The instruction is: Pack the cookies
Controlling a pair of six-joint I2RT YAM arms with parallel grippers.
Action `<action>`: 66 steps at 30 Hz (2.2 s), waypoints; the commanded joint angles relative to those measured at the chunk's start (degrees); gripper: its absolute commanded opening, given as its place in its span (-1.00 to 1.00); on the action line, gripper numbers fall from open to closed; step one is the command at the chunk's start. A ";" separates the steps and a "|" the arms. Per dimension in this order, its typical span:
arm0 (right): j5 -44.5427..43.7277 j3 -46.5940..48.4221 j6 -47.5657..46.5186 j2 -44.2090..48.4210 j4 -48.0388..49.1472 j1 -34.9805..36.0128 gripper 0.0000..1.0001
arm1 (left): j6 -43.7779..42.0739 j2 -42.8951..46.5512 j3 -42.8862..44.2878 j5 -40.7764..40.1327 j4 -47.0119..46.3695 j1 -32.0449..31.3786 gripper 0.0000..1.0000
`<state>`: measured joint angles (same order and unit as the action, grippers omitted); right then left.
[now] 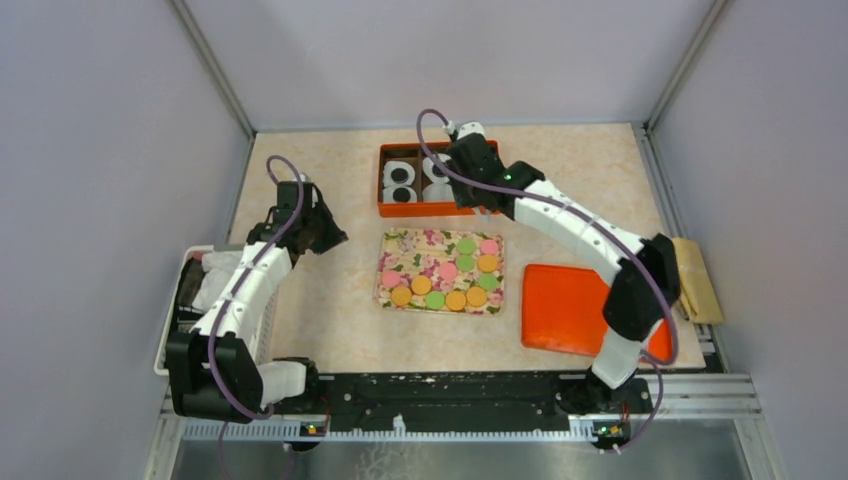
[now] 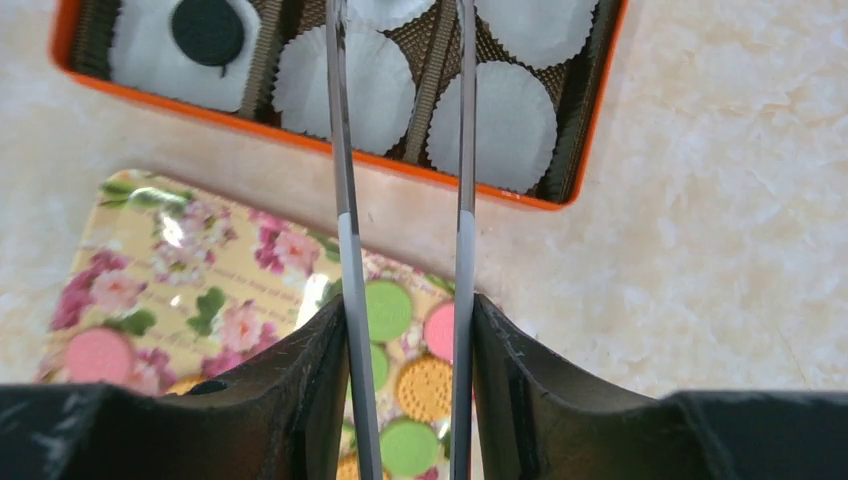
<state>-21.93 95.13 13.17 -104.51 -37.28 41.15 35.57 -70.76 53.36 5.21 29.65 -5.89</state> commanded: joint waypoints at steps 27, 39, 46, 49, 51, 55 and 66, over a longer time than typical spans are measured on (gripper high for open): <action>-1.67 -35.12 24.59 33.17 -9.55 28.89 -0.18 | 0.67 4.13 -0.20 4.13 -0.95 0.35 -1.00; 0.31 -31.00 22.71 26.73 -6.28 33.10 -0.15 | 0.16 5.68 -0.45 3.25 0.00 0.35 -1.00; -1.01 -30.23 21.76 23.26 -4.97 33.21 -0.12 | 0.11 5.47 -0.96 2.98 -0.32 0.35 -1.00; -1.65 -29.48 21.15 21.66 -4.55 33.20 -0.10 | 0.11 5.10 -0.90 3.00 -0.43 0.35 -1.00; -1.80 -28.85 20.72 20.43 -4.11 33.21 -0.12 | 0.01 5.02 -0.81 2.99 -0.38 0.35 -1.00; -1.52 -27.96 20.32 19.30 -3.68 33.23 -0.49 | -0.07 4.92 -0.87 2.80 -0.33 0.35 -1.00; -11.25 -21.76 19.44 21.52 -6.43 32.61 -0.92 | 0.18 4.31 -0.55 3.30 -0.98 0.35 -1.00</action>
<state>-26.15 67.00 33.85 -85.25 -43.92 73.87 35.83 -66.52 52.90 8.12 30.04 -5.76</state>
